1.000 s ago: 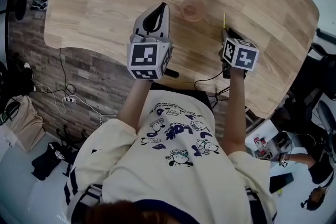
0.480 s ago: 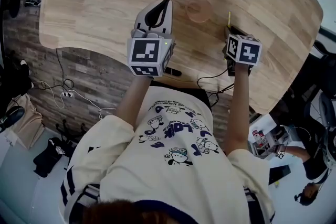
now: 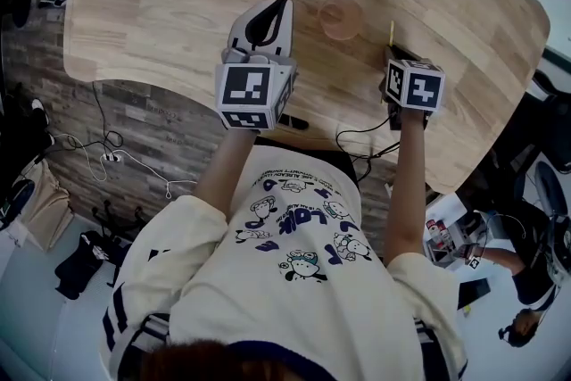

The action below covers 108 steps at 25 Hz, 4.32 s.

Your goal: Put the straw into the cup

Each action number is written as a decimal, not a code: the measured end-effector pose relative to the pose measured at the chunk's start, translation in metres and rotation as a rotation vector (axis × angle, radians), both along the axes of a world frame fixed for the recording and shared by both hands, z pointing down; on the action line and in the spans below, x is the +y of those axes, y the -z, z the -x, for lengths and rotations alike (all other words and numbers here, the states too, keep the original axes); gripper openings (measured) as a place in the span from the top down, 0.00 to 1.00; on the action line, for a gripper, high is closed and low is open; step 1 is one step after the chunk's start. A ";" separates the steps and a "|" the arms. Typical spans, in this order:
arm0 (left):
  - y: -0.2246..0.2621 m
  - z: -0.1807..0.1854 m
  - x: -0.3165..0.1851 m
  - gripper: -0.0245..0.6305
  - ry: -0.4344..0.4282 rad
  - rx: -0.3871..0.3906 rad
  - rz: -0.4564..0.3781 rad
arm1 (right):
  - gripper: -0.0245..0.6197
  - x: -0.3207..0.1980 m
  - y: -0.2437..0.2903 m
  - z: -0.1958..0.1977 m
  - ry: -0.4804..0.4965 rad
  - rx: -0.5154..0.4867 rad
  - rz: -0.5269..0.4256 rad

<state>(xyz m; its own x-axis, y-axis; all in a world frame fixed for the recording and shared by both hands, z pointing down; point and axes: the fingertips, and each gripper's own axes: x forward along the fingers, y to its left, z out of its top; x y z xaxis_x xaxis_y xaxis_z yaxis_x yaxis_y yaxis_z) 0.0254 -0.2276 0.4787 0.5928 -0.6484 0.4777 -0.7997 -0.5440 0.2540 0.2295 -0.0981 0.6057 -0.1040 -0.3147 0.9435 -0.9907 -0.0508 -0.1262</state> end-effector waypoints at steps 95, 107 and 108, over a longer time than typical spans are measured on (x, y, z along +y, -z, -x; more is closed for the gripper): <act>0.095 0.018 0.019 0.91 0.119 0.075 -0.269 | 0.93 -0.102 0.234 0.095 -0.015 -0.202 -1.300; 0.091 0.016 0.016 0.91 0.110 0.072 -0.258 | 0.93 -0.101 0.197 0.094 -0.012 -0.194 -1.222; 0.091 0.016 0.015 0.92 0.110 0.072 -0.257 | 0.93 -0.101 0.195 0.094 -0.012 -0.193 -1.213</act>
<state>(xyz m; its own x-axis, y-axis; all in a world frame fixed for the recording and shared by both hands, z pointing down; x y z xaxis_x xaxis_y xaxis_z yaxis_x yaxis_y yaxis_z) 0.0090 -0.2121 0.3877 0.5387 -0.8049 0.2489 -0.8424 -0.5090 0.1771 0.1355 -0.1988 0.4109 -0.2008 -0.9796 0.0085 -0.9507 0.1928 -0.2429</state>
